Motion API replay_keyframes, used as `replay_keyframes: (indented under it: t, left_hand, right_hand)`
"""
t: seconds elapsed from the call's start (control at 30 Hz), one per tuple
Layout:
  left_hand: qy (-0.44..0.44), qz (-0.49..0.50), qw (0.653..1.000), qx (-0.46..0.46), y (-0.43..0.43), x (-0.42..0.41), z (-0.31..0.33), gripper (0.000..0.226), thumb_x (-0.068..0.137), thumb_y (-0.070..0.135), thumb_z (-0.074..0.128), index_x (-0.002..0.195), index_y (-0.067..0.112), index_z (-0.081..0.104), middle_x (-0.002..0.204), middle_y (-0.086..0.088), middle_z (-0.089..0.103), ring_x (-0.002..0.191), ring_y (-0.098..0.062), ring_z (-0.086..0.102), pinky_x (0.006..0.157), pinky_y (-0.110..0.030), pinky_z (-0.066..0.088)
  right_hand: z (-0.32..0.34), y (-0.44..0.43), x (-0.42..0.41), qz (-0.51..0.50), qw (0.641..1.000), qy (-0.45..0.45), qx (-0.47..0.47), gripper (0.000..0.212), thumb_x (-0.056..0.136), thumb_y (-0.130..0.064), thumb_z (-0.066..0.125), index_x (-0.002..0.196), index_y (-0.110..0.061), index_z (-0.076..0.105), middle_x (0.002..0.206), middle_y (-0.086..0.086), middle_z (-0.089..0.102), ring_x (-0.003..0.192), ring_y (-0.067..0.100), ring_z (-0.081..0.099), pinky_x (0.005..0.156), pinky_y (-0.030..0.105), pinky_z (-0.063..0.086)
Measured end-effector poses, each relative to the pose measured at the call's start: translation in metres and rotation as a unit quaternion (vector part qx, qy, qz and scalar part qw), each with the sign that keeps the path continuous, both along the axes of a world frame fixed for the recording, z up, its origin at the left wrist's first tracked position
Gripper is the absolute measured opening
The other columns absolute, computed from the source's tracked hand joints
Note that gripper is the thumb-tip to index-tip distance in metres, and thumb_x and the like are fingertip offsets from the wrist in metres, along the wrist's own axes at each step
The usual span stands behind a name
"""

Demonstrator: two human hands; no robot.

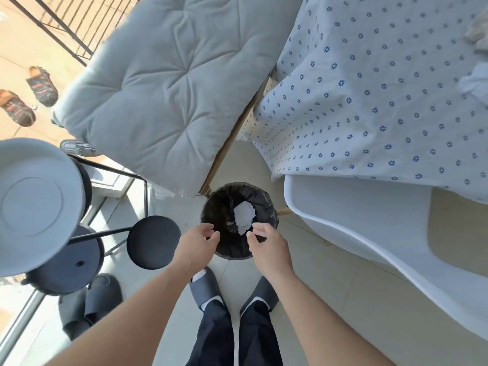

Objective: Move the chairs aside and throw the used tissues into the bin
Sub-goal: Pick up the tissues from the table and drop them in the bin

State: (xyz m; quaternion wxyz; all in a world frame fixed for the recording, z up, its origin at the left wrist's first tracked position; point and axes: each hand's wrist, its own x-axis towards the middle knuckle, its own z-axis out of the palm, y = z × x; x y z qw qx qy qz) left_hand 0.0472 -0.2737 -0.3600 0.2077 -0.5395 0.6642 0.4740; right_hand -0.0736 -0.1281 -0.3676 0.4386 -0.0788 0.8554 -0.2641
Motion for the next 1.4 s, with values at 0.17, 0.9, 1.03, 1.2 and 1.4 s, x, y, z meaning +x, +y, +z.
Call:
replay_keyframes:
  t: [0.17,0.9,1.03,1.2,1.4]
  left_hand:
    - [0.028,0.011,0.999,-0.022,-0.005,0.003,0.105,0.037,0.102,0.036,0.058,0.136,0.023,0.067,0.128,0.007,0.073,0.110,-0.014,0.065,0.097,-0.032,0.049]
    - [0.167,-0.138,0.975,-0.052,0.001,-0.012,0.409,0.030,0.101,0.029,0.056,0.128,0.027,0.070,0.128,0.004,0.072,0.109,-0.023,0.072,0.101,-0.039,0.054]
    - [0.184,-0.153,0.968,-0.069,-0.007,-0.060,0.415,0.029,0.100,0.028,0.058,0.125,0.028,0.072,0.123,0.007,0.074,0.102,-0.019,0.073,0.093,-0.036,0.056]
    - [0.197,-0.177,0.961,-0.077,-0.005,-0.135,0.422,0.031,0.101,0.027,0.058,0.129,0.026,0.072,0.122,0.006,0.074,0.106,-0.018,0.072,0.099,-0.039,0.056]
    - [0.195,-0.191,0.960,-0.068,0.004,-0.237,0.411,0.027,0.103,0.029,0.057,0.123,0.037,0.073,0.120,0.012,0.075,0.104,-0.013,0.074,0.099,-0.042,0.058]
  right_hand:
    - [0.115,-0.006,-0.002,0.028,0.999,0.016,-0.023,0.034,0.103,-0.035,0.059,0.136,-0.027,0.063,0.131,-0.014,0.067,0.122,0.009,0.062,0.103,0.025,0.047]
    - [0.425,0.059,-0.009,-0.020,0.988,0.129,-0.084,0.032,0.103,-0.037,0.058,0.133,-0.024,0.062,0.133,-0.011,0.065,0.118,0.014,0.064,0.098,0.029,0.049]
    - [0.438,0.077,-0.065,-0.069,0.980,0.160,-0.097,0.028,0.103,-0.035,0.058,0.129,-0.025,0.064,0.129,-0.013,0.066,0.120,0.009,0.060,0.103,0.030,0.049]
    - [0.440,0.110,-0.140,-0.131,0.969,0.179,-0.106,0.027,0.104,-0.035,0.060,0.129,-0.025,0.064,0.127,-0.013,0.066,0.114,0.008,0.060,0.098,0.029,0.050]
    - [0.425,0.149,-0.236,-0.185,0.962,0.174,-0.096,0.026,0.102,-0.035,0.062,0.125,-0.023,0.065,0.120,-0.013,0.066,0.106,0.011,0.064,0.077,0.019,0.046]
